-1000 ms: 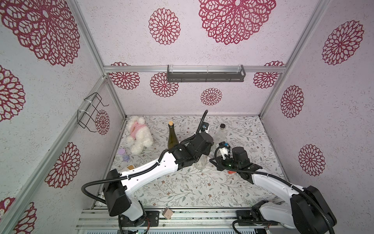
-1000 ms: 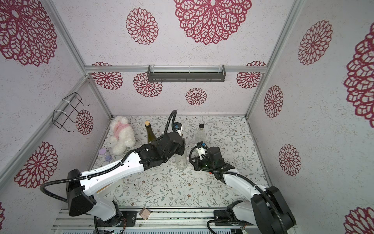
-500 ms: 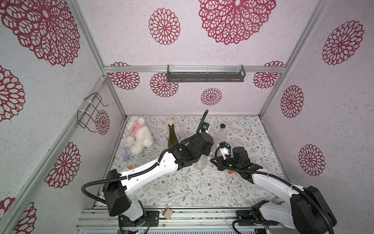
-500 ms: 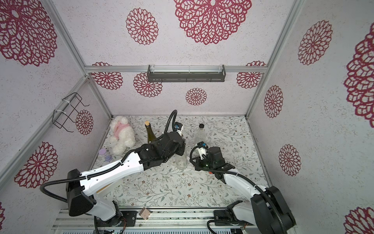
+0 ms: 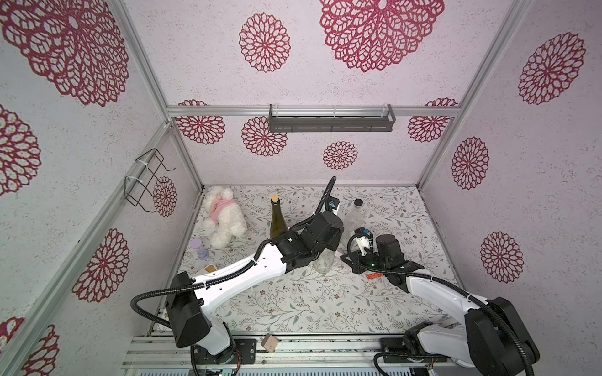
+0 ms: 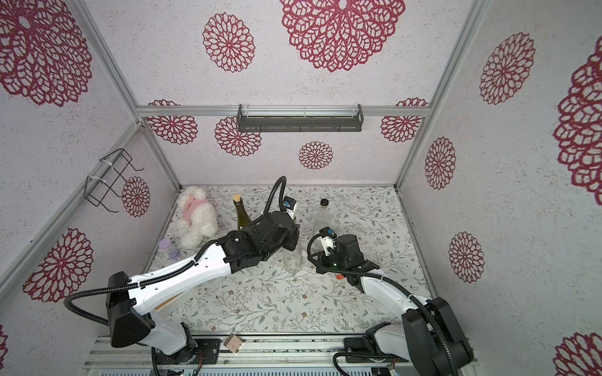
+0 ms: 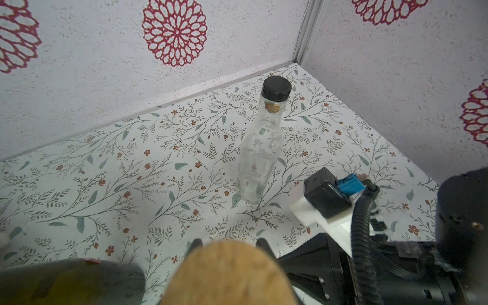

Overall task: Remove the label from the bottle
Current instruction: Tear open the label from the bottle.

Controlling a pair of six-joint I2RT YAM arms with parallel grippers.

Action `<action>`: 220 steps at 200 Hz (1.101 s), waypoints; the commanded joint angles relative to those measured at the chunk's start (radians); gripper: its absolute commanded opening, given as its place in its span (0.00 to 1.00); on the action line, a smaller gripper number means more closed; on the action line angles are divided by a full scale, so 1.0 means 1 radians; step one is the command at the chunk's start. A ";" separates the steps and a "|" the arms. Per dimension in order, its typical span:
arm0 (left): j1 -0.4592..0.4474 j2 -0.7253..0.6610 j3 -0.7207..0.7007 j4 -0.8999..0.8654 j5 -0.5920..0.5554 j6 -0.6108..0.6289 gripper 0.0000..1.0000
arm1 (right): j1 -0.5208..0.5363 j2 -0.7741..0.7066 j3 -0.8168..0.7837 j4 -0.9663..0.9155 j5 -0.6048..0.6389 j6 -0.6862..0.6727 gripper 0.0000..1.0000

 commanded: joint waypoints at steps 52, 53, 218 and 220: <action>0.007 0.022 0.016 -0.082 0.071 0.061 0.28 | -0.036 0.030 0.065 -0.064 -0.033 -0.075 0.00; 0.007 0.021 0.016 -0.082 0.071 0.062 0.28 | -0.036 0.030 0.065 -0.064 -0.034 -0.076 0.00; 0.004 0.000 0.000 -0.074 0.120 0.096 0.28 | -0.051 0.063 0.103 -0.076 0.031 -0.009 0.00; 0.003 -0.001 -0.001 -0.074 0.121 0.097 0.28 | -0.052 0.064 0.104 -0.078 0.032 -0.009 0.00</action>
